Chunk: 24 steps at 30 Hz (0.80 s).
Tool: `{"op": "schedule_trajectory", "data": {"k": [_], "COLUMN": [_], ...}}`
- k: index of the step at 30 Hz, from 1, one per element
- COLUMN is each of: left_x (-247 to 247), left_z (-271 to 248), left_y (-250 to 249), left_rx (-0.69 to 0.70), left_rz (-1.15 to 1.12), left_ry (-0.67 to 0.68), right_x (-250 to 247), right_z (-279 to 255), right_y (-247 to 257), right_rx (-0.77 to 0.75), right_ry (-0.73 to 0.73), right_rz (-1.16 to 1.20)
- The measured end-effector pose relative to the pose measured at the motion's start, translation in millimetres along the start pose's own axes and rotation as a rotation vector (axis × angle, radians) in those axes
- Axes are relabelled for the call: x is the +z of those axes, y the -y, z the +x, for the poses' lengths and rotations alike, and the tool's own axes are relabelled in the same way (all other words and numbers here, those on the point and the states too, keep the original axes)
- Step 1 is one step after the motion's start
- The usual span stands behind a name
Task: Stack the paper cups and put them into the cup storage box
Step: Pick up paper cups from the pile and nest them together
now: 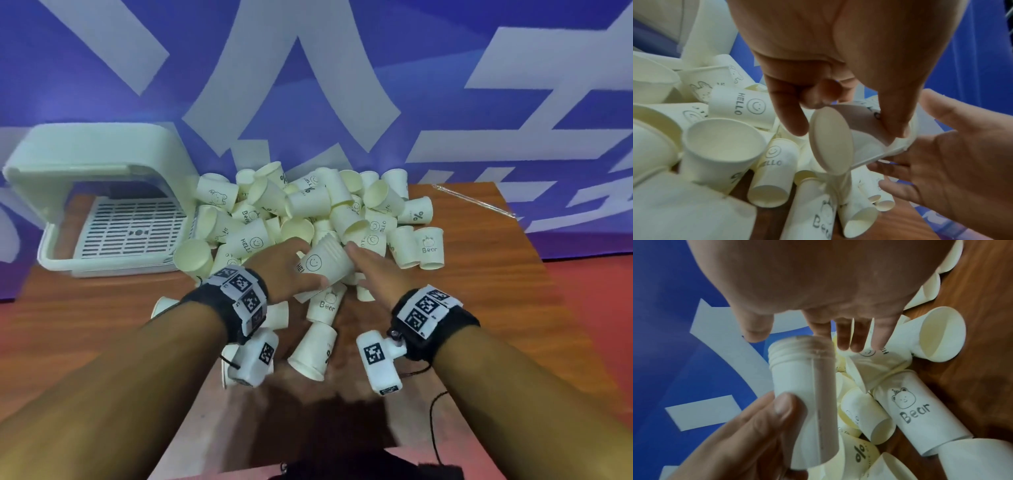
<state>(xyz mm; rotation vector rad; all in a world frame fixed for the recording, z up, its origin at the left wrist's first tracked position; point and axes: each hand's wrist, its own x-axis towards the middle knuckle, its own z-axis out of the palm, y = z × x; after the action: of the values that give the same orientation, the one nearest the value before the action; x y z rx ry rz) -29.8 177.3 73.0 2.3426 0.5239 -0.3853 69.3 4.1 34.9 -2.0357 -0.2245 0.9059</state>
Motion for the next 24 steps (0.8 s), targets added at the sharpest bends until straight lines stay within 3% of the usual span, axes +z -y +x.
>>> {"op": "schedule_trajectory", "data": {"k": [3,5,9,13,20,24], "left_x": [3,5,7,10,14,13], "left_z": [-4,-6,-7,-10,-12,-14], "left_y": [14,21,36,45,48,41], "left_rx": [-0.040,-0.059,-0.084,-0.110,-0.120,-0.111], "left_rz": [-0.008,0.005,0.032,0.043,0.030,0.051], "left_ry": [-0.001,-0.008,-0.013,-0.006,-0.006,-0.004], "right_x": [-3,1,16,28,28,8], "right_z": [7,10,23,38,47,32], "right_y": [-10,-13,-9,-7,6,9], "right_rx": [-0.033,-0.067,-0.148,-0.174,-0.171,-0.116], "right_ry": [-0.208,-0.284,-0.177,-0.091,-0.166,-0.344], "right_rz": [-0.030,-0.177,-0.638,-0.784,-0.713,-0.303]}}
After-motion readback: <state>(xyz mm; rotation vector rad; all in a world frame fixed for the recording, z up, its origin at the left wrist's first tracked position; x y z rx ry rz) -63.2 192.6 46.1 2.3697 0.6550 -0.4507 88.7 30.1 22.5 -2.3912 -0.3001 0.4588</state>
